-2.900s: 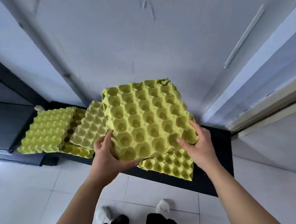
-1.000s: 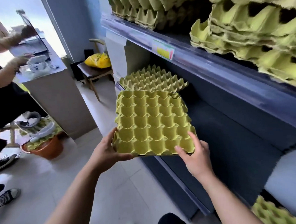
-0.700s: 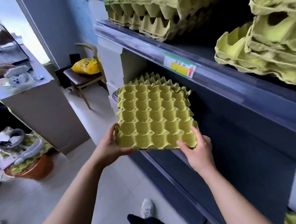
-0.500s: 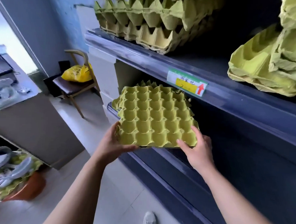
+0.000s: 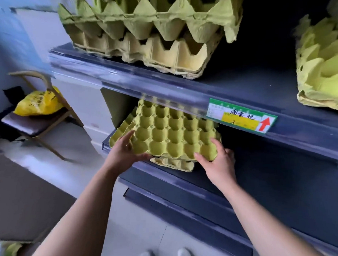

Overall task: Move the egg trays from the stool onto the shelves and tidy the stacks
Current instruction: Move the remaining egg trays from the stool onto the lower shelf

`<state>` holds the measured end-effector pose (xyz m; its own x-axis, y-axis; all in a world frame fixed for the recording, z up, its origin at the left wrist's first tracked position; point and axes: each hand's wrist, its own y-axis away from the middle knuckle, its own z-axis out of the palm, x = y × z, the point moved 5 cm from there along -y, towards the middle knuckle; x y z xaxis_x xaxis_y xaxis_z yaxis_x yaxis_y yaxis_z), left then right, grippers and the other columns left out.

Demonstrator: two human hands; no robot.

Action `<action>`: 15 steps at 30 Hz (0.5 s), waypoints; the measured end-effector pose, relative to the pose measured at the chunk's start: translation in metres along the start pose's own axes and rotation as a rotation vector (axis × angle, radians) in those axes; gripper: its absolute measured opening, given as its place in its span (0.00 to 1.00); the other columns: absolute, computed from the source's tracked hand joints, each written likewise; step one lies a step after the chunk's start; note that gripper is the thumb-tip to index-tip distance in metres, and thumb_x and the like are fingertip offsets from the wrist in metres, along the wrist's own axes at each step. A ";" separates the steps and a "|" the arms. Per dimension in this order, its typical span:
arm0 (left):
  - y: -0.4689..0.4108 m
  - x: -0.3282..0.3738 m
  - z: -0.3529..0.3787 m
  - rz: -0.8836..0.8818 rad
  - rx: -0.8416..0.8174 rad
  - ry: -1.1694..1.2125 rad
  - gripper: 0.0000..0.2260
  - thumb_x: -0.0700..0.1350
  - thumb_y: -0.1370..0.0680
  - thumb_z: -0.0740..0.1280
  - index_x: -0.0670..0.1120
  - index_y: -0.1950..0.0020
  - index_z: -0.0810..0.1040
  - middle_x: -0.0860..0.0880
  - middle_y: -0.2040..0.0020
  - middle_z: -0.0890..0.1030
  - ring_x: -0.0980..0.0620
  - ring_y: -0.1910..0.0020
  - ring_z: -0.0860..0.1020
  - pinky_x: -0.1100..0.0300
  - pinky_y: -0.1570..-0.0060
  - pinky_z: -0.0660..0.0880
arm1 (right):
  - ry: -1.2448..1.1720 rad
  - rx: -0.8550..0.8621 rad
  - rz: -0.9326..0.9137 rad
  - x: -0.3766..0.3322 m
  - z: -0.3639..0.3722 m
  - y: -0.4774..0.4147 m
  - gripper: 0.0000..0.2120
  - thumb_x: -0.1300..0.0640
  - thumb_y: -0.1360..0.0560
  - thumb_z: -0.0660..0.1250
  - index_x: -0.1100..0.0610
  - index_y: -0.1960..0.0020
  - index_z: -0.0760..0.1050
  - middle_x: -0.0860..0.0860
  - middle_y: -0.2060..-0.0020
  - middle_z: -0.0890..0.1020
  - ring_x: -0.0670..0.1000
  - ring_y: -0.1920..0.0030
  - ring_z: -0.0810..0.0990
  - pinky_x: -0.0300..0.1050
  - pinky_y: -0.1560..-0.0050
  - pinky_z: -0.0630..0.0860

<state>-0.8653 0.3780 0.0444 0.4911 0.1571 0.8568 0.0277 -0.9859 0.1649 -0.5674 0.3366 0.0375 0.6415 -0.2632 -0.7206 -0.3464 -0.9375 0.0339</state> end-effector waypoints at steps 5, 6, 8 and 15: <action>-0.029 -0.008 -0.013 0.034 -0.108 -0.027 0.48 0.52 0.41 0.80 0.50 0.24 0.64 0.48 0.29 0.71 0.51 0.35 0.72 0.59 0.35 0.67 | 0.018 0.052 0.120 -0.010 0.025 0.010 0.32 0.39 0.32 0.71 0.43 0.31 0.65 0.58 0.42 0.69 0.59 0.38 0.66 0.54 0.36 0.66; -0.035 -0.007 -0.014 0.050 -0.124 -0.051 0.47 0.51 0.40 0.81 0.50 0.24 0.64 0.48 0.30 0.72 0.51 0.36 0.72 0.59 0.36 0.67 | 0.020 0.059 0.138 -0.011 0.027 0.011 0.32 0.39 0.32 0.71 0.43 0.31 0.65 0.59 0.42 0.69 0.60 0.38 0.66 0.54 0.36 0.66; -0.046 -0.007 -0.015 0.079 -0.161 -0.110 0.45 0.51 0.37 0.81 0.48 0.24 0.64 0.48 0.32 0.73 0.51 0.38 0.73 0.61 0.40 0.67 | 0.020 0.067 0.174 -0.013 0.033 0.013 0.32 0.38 0.32 0.71 0.42 0.31 0.65 0.59 0.41 0.68 0.60 0.38 0.66 0.54 0.36 0.66; -0.061 -0.025 -0.009 0.076 -0.261 -0.226 0.44 0.52 0.35 0.79 0.47 0.24 0.61 0.48 0.32 0.72 0.54 0.44 0.70 0.62 0.46 0.66 | 0.127 0.088 0.242 -0.023 0.043 0.018 0.31 0.37 0.30 0.68 0.43 0.31 0.64 0.59 0.41 0.67 0.60 0.40 0.65 0.53 0.37 0.66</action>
<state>-0.8873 0.4352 0.0173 0.6644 0.0381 0.7464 -0.2258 -0.9418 0.2491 -0.6179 0.3361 0.0248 0.6114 -0.5086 -0.6063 -0.5545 -0.8219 0.1302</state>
